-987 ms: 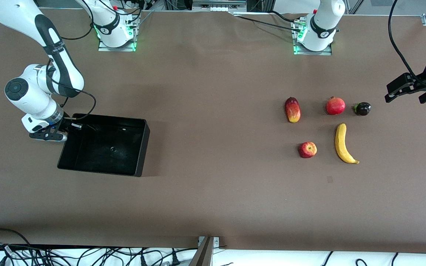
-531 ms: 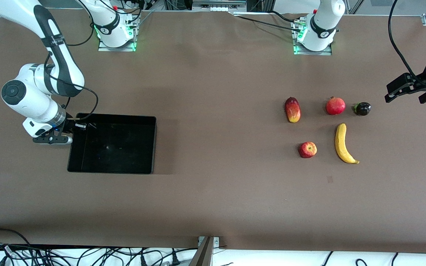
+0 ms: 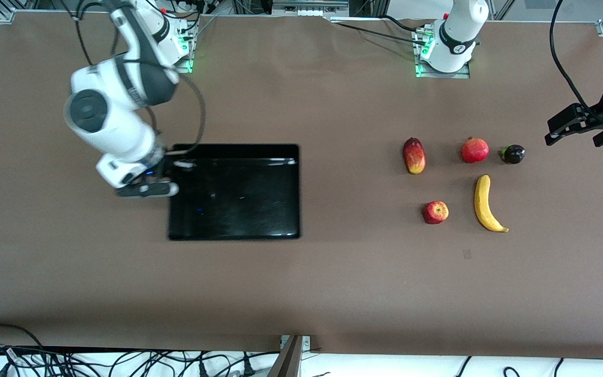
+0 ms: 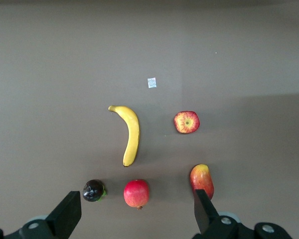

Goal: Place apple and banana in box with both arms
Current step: 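Slide the black box with the right gripper toward the fruit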

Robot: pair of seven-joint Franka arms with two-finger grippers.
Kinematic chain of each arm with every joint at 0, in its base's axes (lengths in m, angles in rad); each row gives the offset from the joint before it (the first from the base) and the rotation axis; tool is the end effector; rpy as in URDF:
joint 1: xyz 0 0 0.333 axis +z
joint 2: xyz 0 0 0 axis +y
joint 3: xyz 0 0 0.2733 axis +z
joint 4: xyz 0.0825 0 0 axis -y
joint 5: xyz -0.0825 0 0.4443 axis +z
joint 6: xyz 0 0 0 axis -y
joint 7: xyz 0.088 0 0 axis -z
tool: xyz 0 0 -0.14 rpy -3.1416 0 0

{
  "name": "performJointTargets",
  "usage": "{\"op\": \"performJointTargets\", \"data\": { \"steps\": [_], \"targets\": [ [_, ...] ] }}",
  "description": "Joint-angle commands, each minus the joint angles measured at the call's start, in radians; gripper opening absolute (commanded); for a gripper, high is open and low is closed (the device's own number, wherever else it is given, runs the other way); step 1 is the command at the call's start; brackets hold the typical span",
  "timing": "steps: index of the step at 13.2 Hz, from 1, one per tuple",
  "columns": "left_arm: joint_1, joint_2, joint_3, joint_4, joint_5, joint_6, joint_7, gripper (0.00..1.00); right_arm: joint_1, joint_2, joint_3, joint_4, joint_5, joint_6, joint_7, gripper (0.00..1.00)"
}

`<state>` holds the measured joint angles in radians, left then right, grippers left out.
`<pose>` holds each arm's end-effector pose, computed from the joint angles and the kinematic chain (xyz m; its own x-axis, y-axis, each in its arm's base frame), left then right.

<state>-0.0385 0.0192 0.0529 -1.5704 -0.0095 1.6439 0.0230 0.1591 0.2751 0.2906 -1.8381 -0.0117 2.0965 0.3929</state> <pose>0.6289 0.0076 0.5438 0.9985 -0.0080 0.0545 -0.0084 -0.9999 0.0072 0.5987 0.2849 0.2809 0.9981 0.0535 -0.0308 0.0515 -0.9968 -0.0606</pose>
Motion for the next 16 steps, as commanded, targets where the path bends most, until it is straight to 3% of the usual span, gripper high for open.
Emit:
{"op": "performJointTargets", "data": {
  "steps": [1,3,7,16],
  "targets": [
    [-0.003,-0.004,0.002,0.003,0.002,0.002,-0.006,1.00,0.190,0.140,-0.014,0.179,0.019,-0.013,0.171,0.00],
    [-0.001,-0.004,0.002,0.003,0.003,0.002,0.001,1.00,0.285,0.228,-0.016,0.262,-0.011,-0.012,0.326,0.00],
    [-0.001,-0.004,0.007,0.004,0.002,0.002,-0.005,1.00,0.393,0.329,-0.059,0.309,-0.034,0.074,0.362,0.00],
    [0.000,-0.002,0.008,0.021,0.002,-0.003,-0.006,1.00,0.461,0.444,-0.079,0.309,-0.068,0.279,0.446,0.00]
  ]
}}
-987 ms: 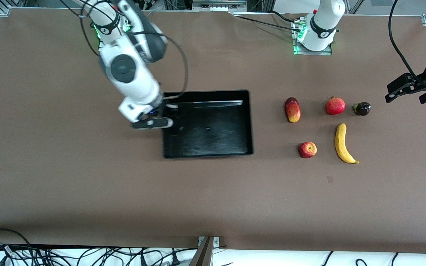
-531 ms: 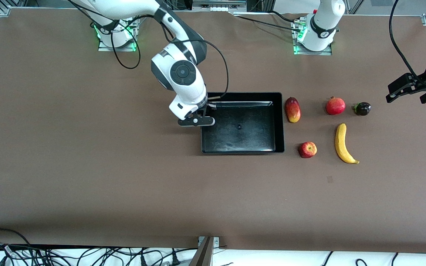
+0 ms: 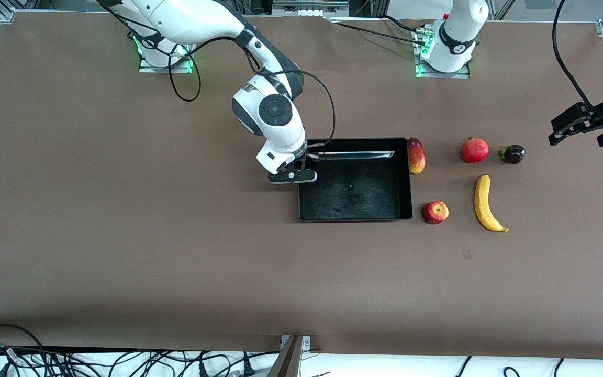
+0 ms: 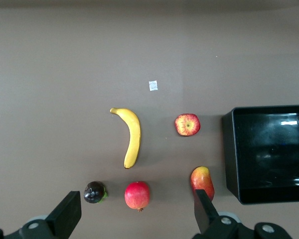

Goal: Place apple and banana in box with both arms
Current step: 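Slide the black box with the right gripper toward the fruit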

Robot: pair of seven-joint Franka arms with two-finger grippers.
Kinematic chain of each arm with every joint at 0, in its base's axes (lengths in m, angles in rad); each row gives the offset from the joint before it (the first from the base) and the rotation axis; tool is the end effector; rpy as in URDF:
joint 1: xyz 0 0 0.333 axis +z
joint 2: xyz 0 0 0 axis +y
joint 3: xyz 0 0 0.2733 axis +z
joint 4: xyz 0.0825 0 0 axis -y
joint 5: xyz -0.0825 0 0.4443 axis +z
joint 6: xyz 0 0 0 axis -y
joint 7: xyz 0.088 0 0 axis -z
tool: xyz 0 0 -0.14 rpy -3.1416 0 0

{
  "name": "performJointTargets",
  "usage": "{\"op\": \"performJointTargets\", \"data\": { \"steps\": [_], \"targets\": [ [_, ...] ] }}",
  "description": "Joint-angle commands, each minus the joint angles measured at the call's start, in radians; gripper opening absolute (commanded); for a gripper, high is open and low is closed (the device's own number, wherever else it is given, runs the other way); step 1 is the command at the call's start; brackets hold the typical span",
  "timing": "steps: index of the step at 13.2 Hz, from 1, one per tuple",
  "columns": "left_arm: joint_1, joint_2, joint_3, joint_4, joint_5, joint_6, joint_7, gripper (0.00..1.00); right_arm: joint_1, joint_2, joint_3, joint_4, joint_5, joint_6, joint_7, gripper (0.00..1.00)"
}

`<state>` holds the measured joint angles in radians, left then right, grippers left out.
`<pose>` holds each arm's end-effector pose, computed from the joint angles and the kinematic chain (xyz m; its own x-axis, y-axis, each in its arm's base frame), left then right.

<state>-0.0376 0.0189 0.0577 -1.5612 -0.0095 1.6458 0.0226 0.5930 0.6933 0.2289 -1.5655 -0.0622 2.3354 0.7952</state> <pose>0.6296 0.0112 0.5492 0.9978 -0.0019 0.0659 -0.0024 -1.0000 0.0069 0.5104 0.5290 0.1504 0.9999 0.0098 -0.0035 0.0093 -0.9909 -0.1346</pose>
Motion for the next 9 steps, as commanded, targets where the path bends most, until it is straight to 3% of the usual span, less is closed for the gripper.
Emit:
{"op": "performJointTargets", "data": {
  "steps": [1,9],
  "targets": [
    [0.001,-0.002,0.004,0.012,0.002,-0.004,-0.006,1.00,0.027,0.026,-0.022,0.036,-0.019,0.045,0.047,0.00],
    [0.002,0.006,0.004,0.015,0.003,-0.003,-0.007,1.00,0.031,0.054,-0.026,0.036,-0.018,0.088,0.114,0.00]
  ]
}}
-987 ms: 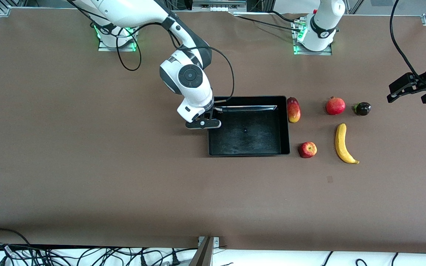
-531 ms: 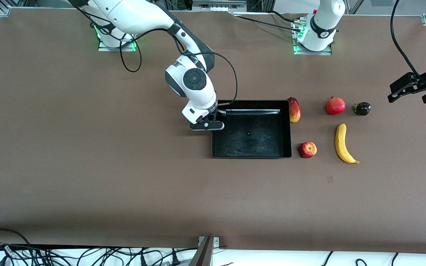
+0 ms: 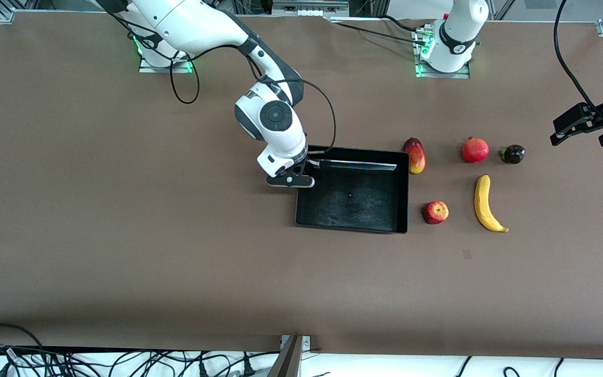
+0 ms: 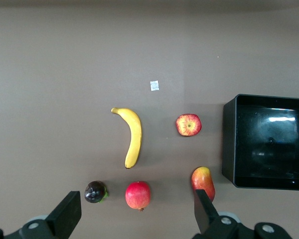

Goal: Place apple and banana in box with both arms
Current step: 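Release the box and raise the right gripper while the left gripper reaches out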

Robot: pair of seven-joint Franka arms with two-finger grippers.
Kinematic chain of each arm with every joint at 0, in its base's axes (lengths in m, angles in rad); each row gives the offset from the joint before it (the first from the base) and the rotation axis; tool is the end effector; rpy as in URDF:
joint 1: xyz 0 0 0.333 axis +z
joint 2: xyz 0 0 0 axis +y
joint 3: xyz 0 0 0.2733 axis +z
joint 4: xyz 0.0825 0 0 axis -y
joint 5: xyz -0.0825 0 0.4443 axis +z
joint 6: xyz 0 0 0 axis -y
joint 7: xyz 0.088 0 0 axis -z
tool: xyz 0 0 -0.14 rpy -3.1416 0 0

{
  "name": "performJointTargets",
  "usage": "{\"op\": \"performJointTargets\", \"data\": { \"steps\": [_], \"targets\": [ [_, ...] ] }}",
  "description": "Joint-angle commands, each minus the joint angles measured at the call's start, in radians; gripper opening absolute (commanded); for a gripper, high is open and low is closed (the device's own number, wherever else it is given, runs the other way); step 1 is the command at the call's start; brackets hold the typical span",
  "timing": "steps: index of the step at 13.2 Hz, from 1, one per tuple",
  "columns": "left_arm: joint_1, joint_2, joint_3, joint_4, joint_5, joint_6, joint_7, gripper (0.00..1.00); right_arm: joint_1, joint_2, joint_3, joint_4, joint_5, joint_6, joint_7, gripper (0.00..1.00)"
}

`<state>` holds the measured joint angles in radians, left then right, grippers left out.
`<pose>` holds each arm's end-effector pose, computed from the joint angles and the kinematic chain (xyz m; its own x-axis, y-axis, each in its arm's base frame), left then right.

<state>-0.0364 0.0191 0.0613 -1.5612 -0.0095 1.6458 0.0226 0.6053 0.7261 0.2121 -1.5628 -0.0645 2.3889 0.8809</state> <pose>0.6296 0.0142 0.5490 0.9978 0.0029 0.0657 0.0024 -1.0000 0.0069 0.5127 0.5286 0.1319 0.9968 -0.0794 0.0033 -0.0780 -0.9861 -0.1468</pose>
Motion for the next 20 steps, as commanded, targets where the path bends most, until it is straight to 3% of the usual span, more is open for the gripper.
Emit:
{"op": "performJointTargets", "data": {
  "steps": [1,2,6,10,13,15,18,20],
  "targets": [
    [0.001,0.007,0.000,0.015,0.002,-0.003,-0.007,1.00,0.019,0.019,-0.011,0.033,-0.018,0.035,0.027,0.72],
    [0.000,0.008,0.000,0.015,0.002,-0.003,-0.007,1.00,0.024,0.016,-0.011,0.033,-0.030,0.035,0.024,1.00],
    [0.000,0.019,0.000,0.016,0.005,-0.001,-0.009,1.00,0.027,-0.040,-0.017,0.033,-0.043,0.024,0.009,1.00],
    [-0.002,0.022,-0.001,0.016,0.014,0.002,-0.003,1.00,-0.024,-0.201,-0.056,0.033,-0.031,-0.111,0.003,1.00],
    [0.000,0.067,-0.002,0.016,0.013,0.006,-0.006,1.00,-0.039,-0.325,-0.166,0.033,-0.028,-0.210,-0.022,1.00],
    [0.000,0.116,-0.001,0.016,0.008,0.084,-0.007,1.00,-0.045,-0.388,-0.238,0.033,-0.024,-0.317,-0.122,1.00],
    [0.001,0.198,-0.001,0.013,0.000,0.193,-0.007,1.00,-0.055,-0.473,-0.360,0.033,0.102,-0.480,-0.343,1.00],
    [0.003,0.266,-0.003,0.013,-0.012,0.262,-0.012,1.00,-0.055,-0.496,-0.454,0.035,0.130,-0.604,-0.465,1.00]
  ]
}}
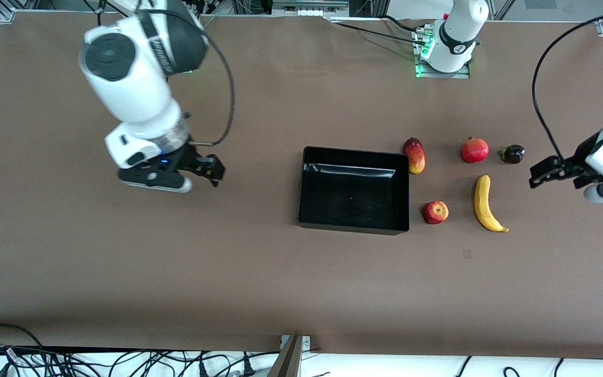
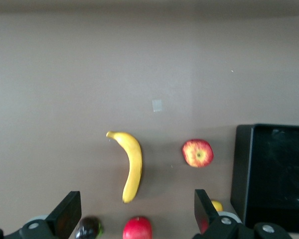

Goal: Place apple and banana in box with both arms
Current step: 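Release the box and raise the right gripper while the left gripper reaches out, then lower the left gripper onto the small red apple and grasp it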

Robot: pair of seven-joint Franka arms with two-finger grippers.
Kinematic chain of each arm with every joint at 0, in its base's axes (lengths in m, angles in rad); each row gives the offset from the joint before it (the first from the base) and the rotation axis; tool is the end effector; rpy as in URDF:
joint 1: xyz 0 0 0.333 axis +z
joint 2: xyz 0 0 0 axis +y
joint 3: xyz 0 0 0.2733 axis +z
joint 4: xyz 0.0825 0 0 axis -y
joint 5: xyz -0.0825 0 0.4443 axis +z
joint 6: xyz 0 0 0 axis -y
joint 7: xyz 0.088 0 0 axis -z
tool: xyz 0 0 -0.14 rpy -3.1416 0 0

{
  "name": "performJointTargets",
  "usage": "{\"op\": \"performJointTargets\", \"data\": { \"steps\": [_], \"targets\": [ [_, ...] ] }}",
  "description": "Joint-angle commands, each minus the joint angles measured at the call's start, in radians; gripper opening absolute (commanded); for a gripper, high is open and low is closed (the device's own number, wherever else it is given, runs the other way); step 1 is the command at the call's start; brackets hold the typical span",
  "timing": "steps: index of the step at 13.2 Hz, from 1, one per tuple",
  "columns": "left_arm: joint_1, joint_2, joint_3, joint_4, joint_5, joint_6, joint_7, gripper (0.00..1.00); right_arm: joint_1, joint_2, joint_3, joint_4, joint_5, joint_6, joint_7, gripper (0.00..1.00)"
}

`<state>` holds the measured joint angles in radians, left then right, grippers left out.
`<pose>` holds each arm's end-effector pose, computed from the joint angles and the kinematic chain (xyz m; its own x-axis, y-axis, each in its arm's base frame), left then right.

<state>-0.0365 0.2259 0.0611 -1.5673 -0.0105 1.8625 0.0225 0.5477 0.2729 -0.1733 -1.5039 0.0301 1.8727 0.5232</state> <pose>0.6905 0.0134 0.4300 0.9976 0.0026 0.0696 0.0029 -1.0000 -0.0050 0.6520 0.2696 0.4354 0.9844 -0.1482 0.0949 -0.1454 -0.9887 -0.0351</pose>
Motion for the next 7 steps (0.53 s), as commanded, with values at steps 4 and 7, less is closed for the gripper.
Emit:
{"op": "performJointTargets", "data": {
  "steps": [4,7],
  "targets": [
    [0.003,0.170,-0.001,0.015,-0.046,0.179,-0.056,1.00,0.000,-0.119,-0.239,-0.024,0.036,-0.270,-0.291,1.00],
    [0.001,0.206,-0.003,-0.005,-0.046,0.269,-0.097,1.00,-0.061,-0.118,-0.252,0.075,0.028,-0.401,-0.389,1.00]
  ]
}}
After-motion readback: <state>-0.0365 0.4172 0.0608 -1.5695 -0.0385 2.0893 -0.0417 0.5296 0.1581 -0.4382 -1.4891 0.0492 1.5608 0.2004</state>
